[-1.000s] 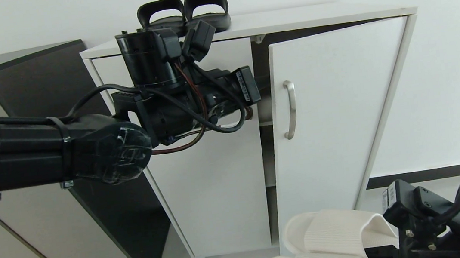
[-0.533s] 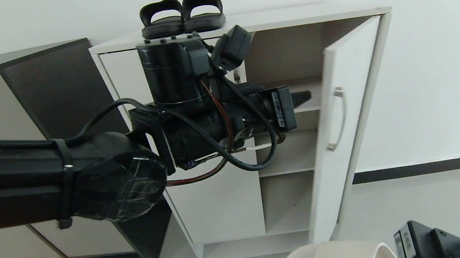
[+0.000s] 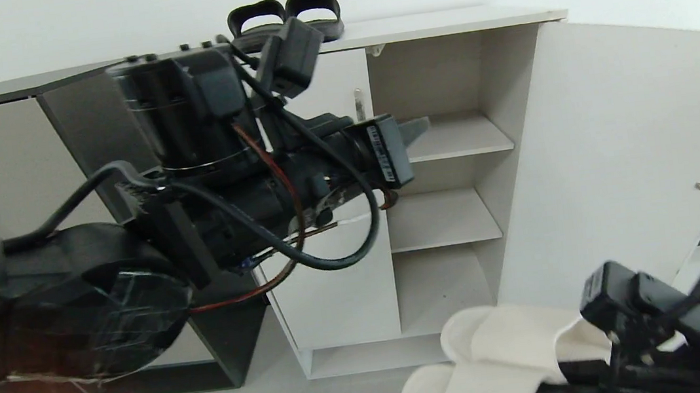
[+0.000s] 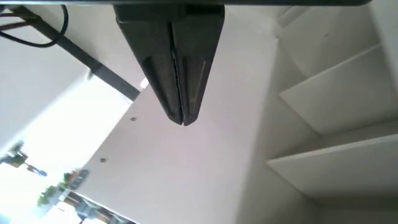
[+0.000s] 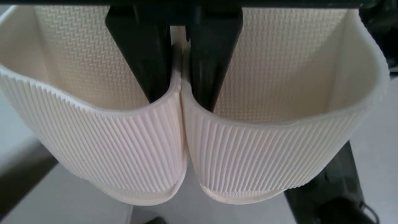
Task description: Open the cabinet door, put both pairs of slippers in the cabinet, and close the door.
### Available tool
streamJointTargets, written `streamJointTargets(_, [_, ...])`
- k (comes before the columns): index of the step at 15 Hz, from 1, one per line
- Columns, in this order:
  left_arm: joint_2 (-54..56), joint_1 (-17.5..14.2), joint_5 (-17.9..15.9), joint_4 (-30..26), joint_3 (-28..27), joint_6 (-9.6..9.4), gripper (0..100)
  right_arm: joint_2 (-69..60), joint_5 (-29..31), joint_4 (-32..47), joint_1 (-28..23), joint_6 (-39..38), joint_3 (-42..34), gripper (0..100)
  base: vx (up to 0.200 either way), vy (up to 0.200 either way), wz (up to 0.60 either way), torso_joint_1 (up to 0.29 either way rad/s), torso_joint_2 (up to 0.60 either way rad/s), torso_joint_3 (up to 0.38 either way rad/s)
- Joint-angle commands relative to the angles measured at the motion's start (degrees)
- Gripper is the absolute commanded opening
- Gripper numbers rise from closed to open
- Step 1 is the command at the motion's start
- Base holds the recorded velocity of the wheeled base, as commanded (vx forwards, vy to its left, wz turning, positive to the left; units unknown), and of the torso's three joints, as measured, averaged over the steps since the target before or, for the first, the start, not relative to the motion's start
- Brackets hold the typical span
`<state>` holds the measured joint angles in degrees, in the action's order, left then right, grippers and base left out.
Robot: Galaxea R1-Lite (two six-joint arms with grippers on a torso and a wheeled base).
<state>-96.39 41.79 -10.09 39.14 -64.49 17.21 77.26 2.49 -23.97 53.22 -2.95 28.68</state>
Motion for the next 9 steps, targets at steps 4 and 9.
streamJointTargets(4, [24.9, -7.7, 17.7, -5.4, 20.2, -8.16, 0, 17.4, 21.8, -4.0, -4.7, -11.2, 13.2, 0, 0.0, 0.0, 0.0, 0.0, 0.0, 0.0])
streamJointTargets(9, [57.5, -20.2, 33.1, -22.0, 42.6, -12.73, 0, 21.5, 27.1, -7.1, -6.0, -11.1, 14.0, 0, 0.0, 0.0, 0.0, 0.0, 0.0, 0.0])
